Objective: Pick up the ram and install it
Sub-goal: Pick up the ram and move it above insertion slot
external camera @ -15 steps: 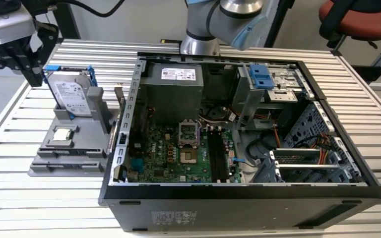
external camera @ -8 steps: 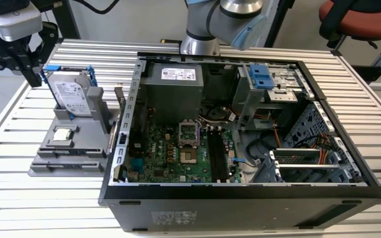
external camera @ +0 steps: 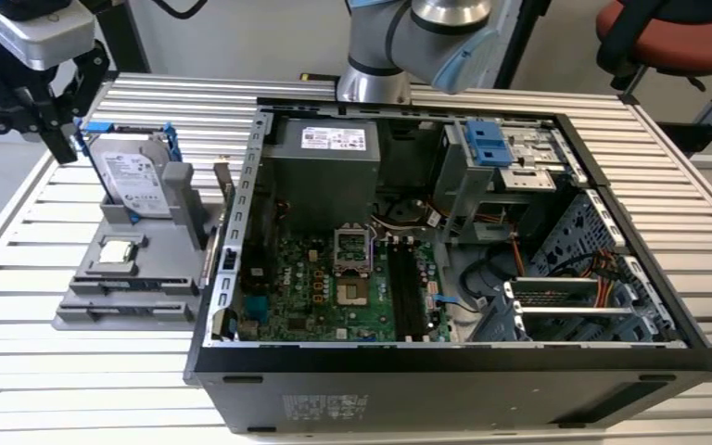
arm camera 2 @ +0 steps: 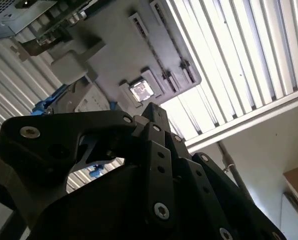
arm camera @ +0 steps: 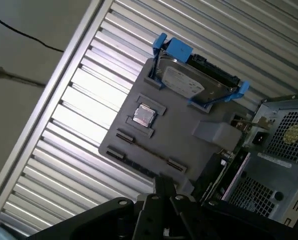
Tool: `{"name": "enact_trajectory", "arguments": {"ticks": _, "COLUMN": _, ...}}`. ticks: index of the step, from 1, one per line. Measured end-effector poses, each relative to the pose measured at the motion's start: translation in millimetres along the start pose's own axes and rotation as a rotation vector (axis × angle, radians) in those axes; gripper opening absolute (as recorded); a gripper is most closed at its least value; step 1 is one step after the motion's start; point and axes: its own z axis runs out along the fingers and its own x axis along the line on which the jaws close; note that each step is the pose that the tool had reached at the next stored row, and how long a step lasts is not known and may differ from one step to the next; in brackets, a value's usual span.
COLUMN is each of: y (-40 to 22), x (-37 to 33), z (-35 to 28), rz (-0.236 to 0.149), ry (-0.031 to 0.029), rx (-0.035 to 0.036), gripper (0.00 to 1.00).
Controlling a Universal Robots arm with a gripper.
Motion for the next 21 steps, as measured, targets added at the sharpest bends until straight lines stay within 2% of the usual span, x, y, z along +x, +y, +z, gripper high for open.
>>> {"name": "enact_trajectory", "arguments": {"ticks": 21, "y": 0.1, "x": 0.1, "z": 0.0, "rz": -0.366, "ry": 0.0188, "rx": 0.0047, "gripper": 0.0}}
